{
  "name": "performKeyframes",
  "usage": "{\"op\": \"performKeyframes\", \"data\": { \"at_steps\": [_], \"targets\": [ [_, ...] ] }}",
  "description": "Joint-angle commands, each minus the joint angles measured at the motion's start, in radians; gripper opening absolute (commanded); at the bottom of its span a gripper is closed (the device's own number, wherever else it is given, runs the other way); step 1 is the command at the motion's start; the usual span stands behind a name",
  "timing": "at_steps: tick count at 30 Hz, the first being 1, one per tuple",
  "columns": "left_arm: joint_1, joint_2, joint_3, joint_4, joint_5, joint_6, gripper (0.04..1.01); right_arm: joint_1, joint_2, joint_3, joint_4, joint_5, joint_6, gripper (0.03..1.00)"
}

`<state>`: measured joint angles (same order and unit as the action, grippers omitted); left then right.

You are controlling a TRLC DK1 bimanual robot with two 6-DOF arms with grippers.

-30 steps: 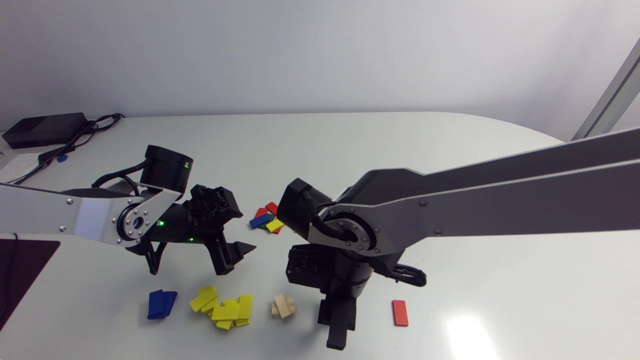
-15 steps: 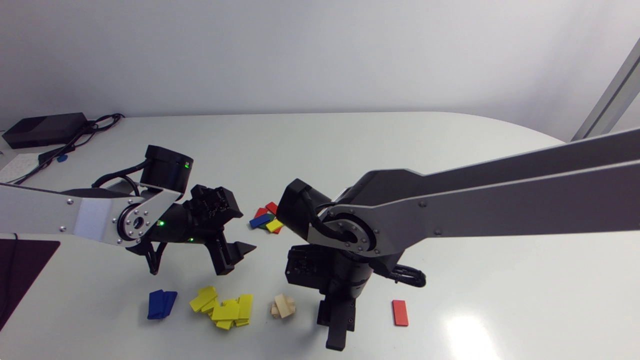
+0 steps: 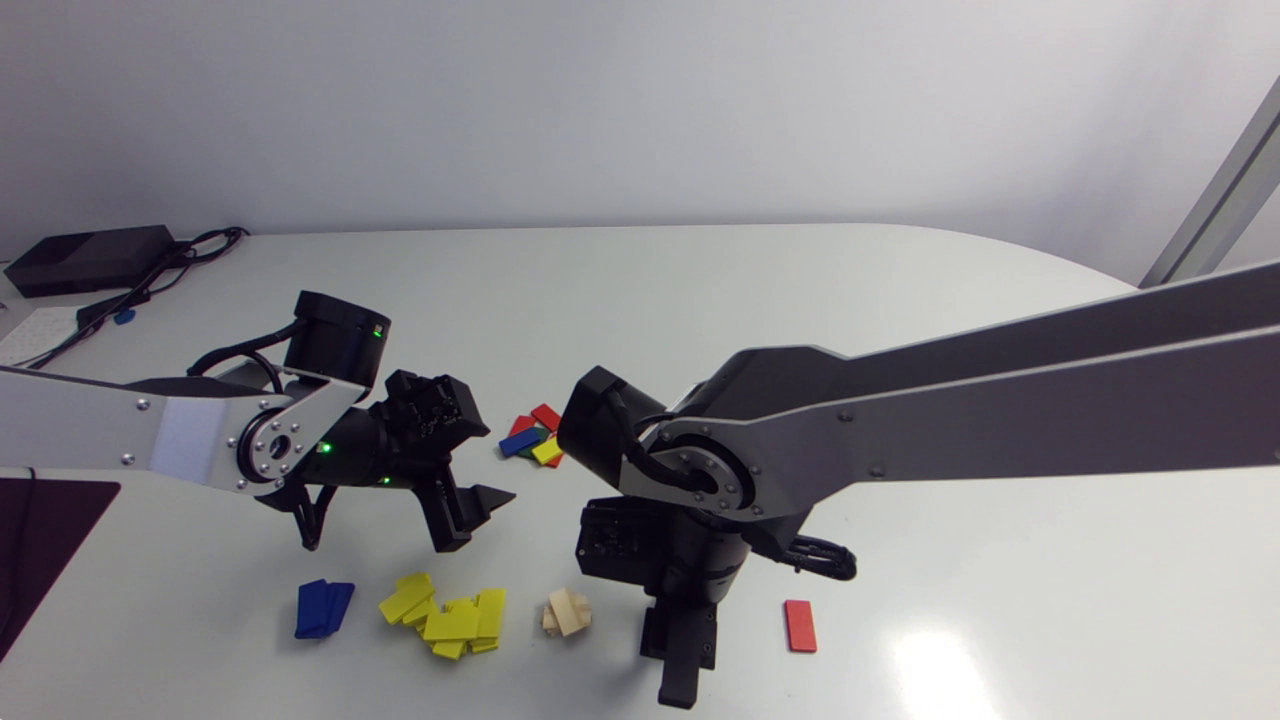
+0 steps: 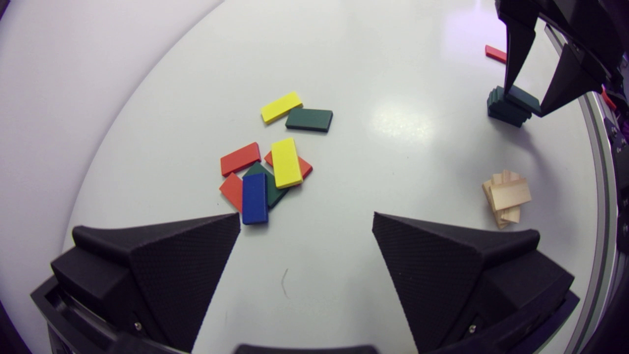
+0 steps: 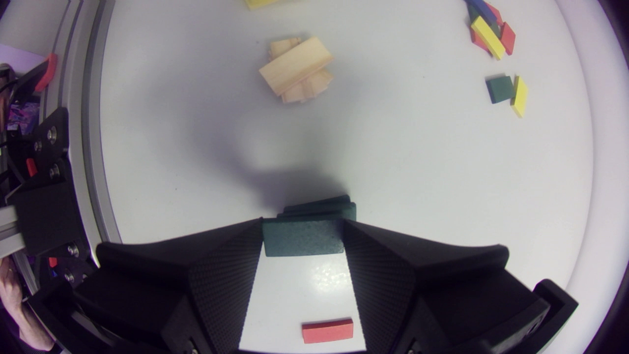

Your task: Take domino bricks one by one from the mixed stack on the table and place each onto the existing stack of the same color.

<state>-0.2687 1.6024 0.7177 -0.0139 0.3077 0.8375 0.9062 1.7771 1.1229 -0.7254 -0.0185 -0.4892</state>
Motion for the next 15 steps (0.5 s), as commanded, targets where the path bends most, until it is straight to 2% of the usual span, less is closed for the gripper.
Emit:
{"op": "performKeyframes", "data": {
  "at_steps": [1,2,5,7,9,12,15],
  "targets": [
    [-0.004,-0.015,-0.012,0.006,0.010,-0.003,0.957,-0.001,0.018,-0.018,0.003,-0.001,0.009,0.425],
    [-0.004,-0.016,-0.012,0.006,0.010,-0.003,0.957,-0.001,0.018,-0.018,0.003,-0.001,0.009,0.439],
    [-0.004,-0.016,-0.011,0.006,0.010,-0.005,0.957,-0.003,0.019,-0.018,0.000,-0.001,0.011,0.693],
    [-0.006,-0.016,-0.012,0.006,0.010,-0.005,0.957,-0.001,0.019,-0.018,0.000,0.000,0.012,0.800],
    [-0.006,-0.016,-0.012,0.006,0.010,-0.008,0.957,-0.003,0.018,-0.018,-0.003,0.000,0.012,0.857],
    [-0.007,-0.018,-0.012,0.006,0.010,-0.011,0.957,-0.003,0.007,-0.020,-0.005,0.000,0.015,0.874],
    [-0.009,-0.030,-0.012,0.006,0.010,-0.015,0.957,-0.006,-0.016,-0.018,-0.006,0.003,0.018,0.934]
  ]
}}
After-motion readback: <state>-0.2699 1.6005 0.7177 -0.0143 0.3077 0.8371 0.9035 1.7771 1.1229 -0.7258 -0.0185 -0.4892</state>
